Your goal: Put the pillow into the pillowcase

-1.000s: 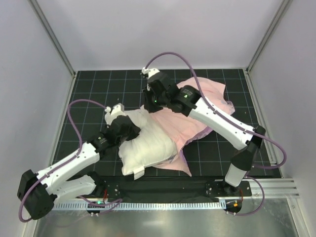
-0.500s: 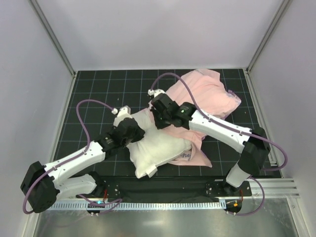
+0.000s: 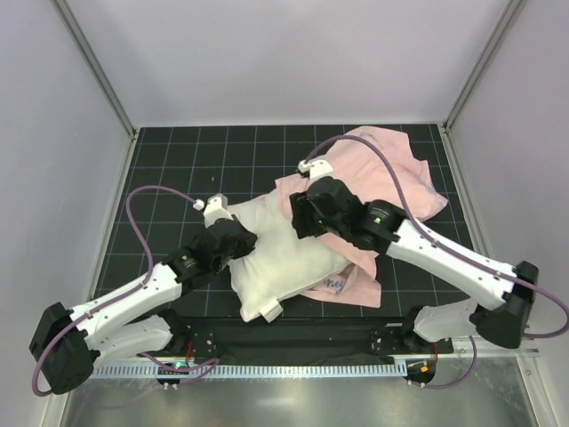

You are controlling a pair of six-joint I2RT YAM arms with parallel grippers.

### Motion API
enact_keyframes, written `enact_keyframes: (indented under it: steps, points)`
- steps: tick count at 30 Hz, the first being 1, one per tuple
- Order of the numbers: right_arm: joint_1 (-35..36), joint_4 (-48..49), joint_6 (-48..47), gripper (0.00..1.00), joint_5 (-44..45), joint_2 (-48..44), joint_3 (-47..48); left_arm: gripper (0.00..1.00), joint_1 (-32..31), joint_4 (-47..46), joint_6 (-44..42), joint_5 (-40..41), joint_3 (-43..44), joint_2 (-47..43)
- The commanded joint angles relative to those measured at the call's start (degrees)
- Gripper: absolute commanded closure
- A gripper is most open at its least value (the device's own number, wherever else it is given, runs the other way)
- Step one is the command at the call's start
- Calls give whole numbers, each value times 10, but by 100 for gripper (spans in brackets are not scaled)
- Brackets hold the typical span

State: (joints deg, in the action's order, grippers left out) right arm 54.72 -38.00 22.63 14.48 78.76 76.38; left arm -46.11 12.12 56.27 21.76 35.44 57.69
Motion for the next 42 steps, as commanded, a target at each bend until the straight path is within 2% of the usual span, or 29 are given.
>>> enact_keyframes:
  steps: [1,6,12,16,18,20,22,23,25,28,30,32,36,42]
  points:
    - [3,-51,8,39,95,-67,-51,97,5,34,-24,43,2,-24]
    - [3,-101,63,39,177,-98,-137,97,31,56,-34,22,12,-24]
    - [26,-117,117,37,183,-112,-190,98,40,58,-38,8,23,-10]
    - [42,-138,142,36,221,-84,-190,98,40,61,-41,3,35,0]
    - [48,-198,173,37,253,-59,-169,99,40,62,-44,4,38,2]
    - [60,-246,231,48,303,-21,-152,99,41,69,-49,7,45,4]
    - [70,-306,260,63,326,15,-126,99,40,73,-52,9,53,5]
    - [79,-321,281,80,340,25,-117,99,40,73,-52,8,55,5]
    - [90,-347,290,96,343,49,-91,99,40,70,-51,4,63,11]
    - [131,-345,280,96,324,56,-41,100,40,65,-54,-2,79,22]
    - [150,-300,235,96,278,47,-7,100,40,63,-55,-9,100,37]
    - [152,-211,163,96,230,22,7,100,39,47,-51,-22,121,52]
    - [152,-91,93,96,69,2,35,100,30,28,-47,-53,176,92]
    - [129,-61,70,96,6,11,112,100,-2,41,-55,-73,287,154]
